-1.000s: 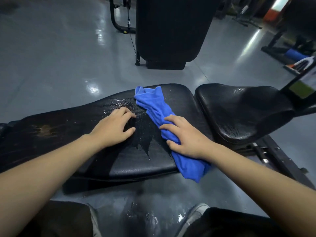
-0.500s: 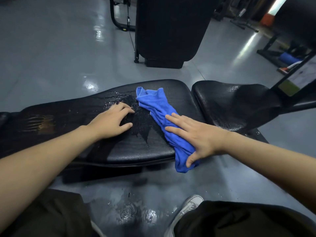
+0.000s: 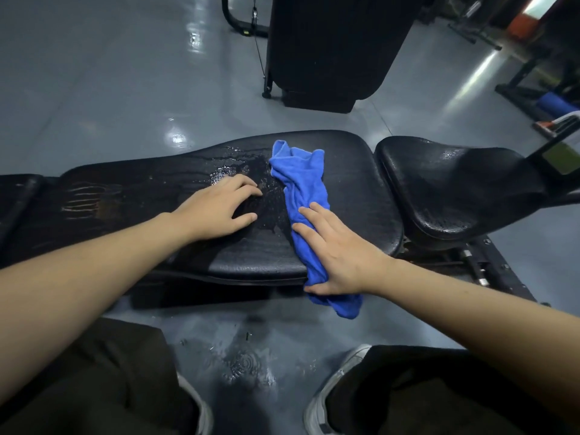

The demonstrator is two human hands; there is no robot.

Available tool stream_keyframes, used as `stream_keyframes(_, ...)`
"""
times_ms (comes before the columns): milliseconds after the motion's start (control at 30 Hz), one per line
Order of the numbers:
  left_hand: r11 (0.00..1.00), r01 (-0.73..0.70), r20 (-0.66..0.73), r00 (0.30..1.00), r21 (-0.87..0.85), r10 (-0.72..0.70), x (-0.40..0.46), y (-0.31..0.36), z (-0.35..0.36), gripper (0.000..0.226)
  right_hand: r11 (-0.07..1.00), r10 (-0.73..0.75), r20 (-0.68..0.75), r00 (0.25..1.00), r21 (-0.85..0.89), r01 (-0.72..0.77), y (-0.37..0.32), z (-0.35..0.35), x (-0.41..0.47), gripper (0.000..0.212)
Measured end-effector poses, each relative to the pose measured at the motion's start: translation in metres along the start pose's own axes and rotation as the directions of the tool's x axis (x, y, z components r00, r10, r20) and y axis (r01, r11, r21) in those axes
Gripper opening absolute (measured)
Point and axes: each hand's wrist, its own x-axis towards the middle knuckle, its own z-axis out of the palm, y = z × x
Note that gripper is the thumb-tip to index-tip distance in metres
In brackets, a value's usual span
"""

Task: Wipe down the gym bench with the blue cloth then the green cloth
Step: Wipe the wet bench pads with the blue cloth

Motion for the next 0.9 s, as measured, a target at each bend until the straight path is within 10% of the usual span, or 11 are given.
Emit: stream_keyframes(900,1.0,0.028,0.007,1.0,-0.006,-0.028,-0.013,-0.002,-0.001,0.048,0.99,0.138,0.026,0.99,-0.01,-0.138,0.046,-0.006,-0.055,0.11)
